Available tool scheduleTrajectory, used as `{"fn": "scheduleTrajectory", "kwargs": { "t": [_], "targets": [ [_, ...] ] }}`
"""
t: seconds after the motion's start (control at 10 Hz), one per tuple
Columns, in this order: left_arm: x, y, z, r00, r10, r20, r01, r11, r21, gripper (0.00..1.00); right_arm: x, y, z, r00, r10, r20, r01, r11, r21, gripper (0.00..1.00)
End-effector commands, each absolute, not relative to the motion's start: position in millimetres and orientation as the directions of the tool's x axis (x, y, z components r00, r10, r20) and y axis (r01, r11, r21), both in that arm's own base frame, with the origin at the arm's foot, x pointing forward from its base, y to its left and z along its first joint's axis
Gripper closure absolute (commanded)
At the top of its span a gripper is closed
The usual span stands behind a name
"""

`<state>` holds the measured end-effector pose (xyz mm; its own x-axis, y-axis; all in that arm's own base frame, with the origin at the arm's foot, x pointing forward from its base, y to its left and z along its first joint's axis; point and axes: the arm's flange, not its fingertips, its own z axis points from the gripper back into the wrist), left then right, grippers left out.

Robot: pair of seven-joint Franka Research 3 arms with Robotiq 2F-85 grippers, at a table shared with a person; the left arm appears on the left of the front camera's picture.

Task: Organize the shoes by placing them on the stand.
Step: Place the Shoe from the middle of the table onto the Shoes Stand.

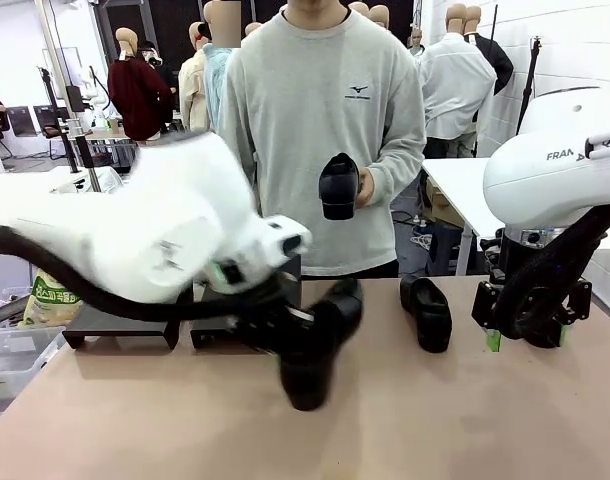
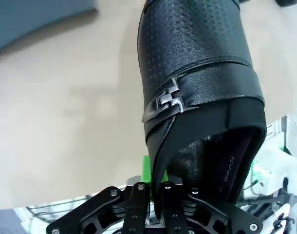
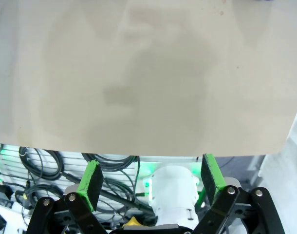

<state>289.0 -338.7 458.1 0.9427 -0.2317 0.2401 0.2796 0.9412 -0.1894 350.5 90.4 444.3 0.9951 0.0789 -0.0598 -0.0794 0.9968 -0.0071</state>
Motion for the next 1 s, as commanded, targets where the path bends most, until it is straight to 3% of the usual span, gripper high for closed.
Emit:
{"fn": "scheduleTrajectory", "kwargs": {
  "t": [0.0,0.4,0.7,0.8,0.9],
  "targets": [
    [288,-250,482,0.908,-0.268,0.322,0.296,0.955,-0.038,1.00,350,92,444,0.996,0.066,-0.059,-0.067,0.998,-0.009,0.00],
    [324,-102,494,0.873,-0.226,0.433,0.146,0.967,0.210,1.00,350,92,444,0.996,0.066,-0.059,-0.067,0.998,-0.009,0.00],
    [349,-48,486,0.863,-0.187,0.470,0.072,0.965,0.253,1.00,350,92,444,0.996,0.066,-0.059,-0.067,0.998,-0.009,0.00],
    [349,-54,488,0.882,-0.125,0.454,0.030,0.977,0.210,1.00,350,92,444,0.996,0.066,-0.059,-0.067,0.998,-0.009,0.00],
    [356,-53,510,0.876,-0.181,0.447,0.075,0.967,0.244,1.00,350,92,444,0.996,0.066,-0.059,-0.067,0.998,-0.009,0.00]
  ]
}}
